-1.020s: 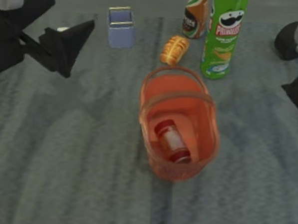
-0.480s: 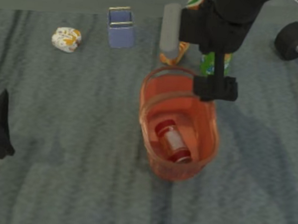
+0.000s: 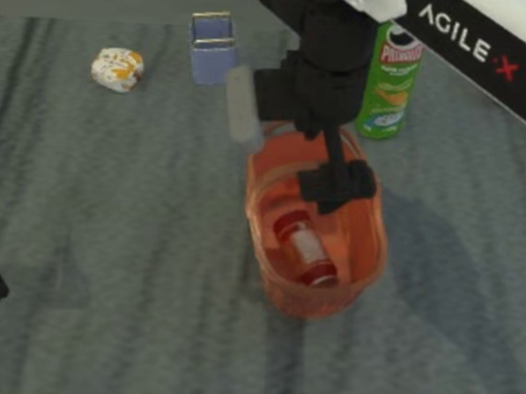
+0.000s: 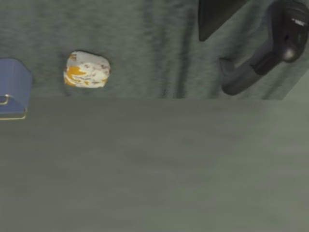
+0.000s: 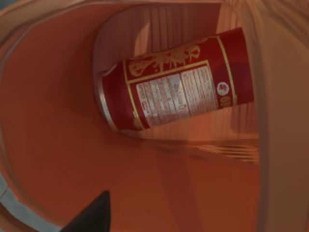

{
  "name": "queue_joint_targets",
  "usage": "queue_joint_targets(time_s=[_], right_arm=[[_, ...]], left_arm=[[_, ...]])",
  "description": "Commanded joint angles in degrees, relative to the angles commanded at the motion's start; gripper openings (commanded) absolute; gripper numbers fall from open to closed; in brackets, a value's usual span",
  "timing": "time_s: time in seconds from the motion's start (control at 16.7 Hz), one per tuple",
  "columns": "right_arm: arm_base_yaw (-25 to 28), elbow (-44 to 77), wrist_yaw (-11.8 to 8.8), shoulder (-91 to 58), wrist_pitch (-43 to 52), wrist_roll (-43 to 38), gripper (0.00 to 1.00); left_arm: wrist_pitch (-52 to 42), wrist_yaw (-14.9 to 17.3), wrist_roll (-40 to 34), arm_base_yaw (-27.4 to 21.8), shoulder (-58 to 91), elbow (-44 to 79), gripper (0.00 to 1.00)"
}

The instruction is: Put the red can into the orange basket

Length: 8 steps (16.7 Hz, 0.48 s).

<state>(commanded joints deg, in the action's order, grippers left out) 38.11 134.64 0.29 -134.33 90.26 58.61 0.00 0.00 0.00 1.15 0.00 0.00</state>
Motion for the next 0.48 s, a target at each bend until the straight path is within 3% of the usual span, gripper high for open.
queue_joint_targets(time_s=[0.48], right_arm=[[0.0,-3.6,0.0,0.7,-2.8,0.0,1.00]], left_arm=[[0.0,0.0,0.0,0.0,0.0,0.0,1.00]])
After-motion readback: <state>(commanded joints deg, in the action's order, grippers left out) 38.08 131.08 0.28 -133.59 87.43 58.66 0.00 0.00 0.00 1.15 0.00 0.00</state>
